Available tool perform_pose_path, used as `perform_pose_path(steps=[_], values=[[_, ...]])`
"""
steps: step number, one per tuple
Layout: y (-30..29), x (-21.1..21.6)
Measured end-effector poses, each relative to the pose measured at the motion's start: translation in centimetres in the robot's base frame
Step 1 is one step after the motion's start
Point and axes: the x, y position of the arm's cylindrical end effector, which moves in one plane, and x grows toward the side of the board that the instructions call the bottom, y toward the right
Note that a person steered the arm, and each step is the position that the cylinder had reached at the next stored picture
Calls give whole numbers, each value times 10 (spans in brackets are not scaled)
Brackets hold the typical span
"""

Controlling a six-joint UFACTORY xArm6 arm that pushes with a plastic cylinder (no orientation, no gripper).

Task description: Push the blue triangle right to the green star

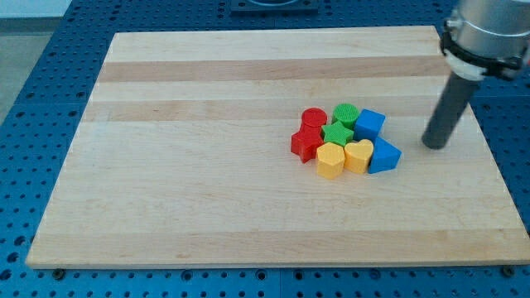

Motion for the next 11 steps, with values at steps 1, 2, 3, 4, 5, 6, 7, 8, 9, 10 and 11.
perform_pose_path(steps=[1, 2, 3, 4, 5, 6, 7, 8, 9, 10, 11], values=[[20, 13], [14, 42], [10, 57], [-3, 51], [-16, 45], [-23, 45], [-26, 45], [-30, 39], [-36, 39], [-46, 39], [-54, 39]])
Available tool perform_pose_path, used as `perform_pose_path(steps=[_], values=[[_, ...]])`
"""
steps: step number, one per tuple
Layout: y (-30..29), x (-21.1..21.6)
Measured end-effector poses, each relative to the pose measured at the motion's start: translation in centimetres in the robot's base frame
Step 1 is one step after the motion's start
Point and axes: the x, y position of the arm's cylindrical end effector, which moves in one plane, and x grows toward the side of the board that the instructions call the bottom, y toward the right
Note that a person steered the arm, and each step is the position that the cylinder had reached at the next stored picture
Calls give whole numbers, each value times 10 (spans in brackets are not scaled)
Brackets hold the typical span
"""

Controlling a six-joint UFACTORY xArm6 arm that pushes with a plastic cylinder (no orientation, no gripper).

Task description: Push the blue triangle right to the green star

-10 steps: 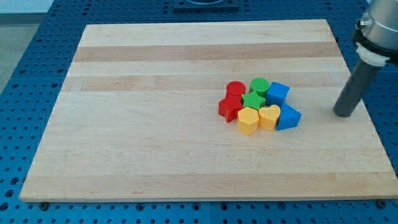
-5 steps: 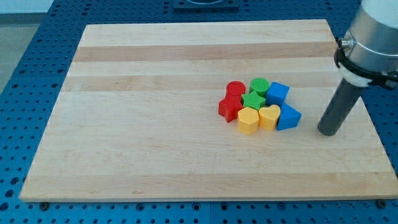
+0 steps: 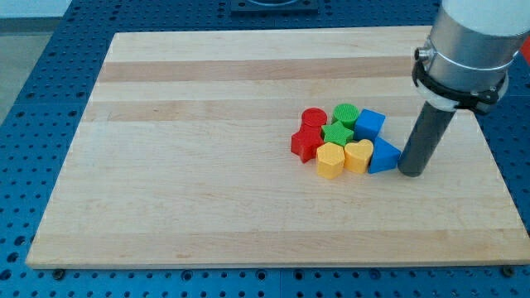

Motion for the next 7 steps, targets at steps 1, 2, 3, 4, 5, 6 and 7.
perform_pose_path(steps=[1, 2, 3, 4, 5, 6, 7], values=[[-3, 0], [-5, -1], [-9, -9], [-14, -17], [-16, -17], [-17, -18], [-19, -20]])
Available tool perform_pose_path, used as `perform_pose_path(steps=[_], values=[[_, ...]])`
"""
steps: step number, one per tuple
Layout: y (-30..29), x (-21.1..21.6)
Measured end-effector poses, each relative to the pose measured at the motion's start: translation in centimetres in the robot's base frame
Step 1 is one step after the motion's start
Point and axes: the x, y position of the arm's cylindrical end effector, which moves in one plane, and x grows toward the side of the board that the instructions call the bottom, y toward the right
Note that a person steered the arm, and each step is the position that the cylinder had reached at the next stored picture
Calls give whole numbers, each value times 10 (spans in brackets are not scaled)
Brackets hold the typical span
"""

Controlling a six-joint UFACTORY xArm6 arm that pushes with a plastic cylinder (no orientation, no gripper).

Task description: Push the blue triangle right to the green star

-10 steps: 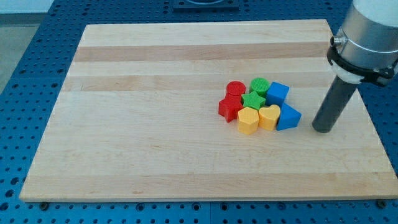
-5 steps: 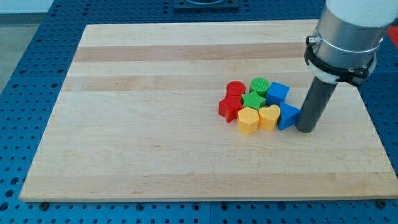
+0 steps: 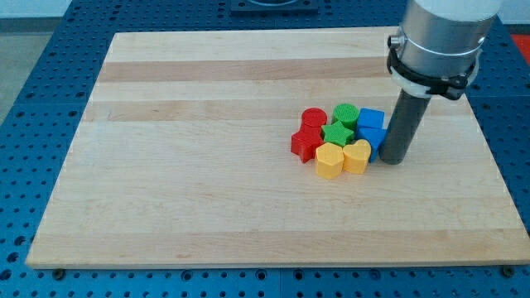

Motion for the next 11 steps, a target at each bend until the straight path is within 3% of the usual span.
perform_pose_path(steps=[3, 5, 11], values=[[29, 0], [45, -23], [14, -25]])
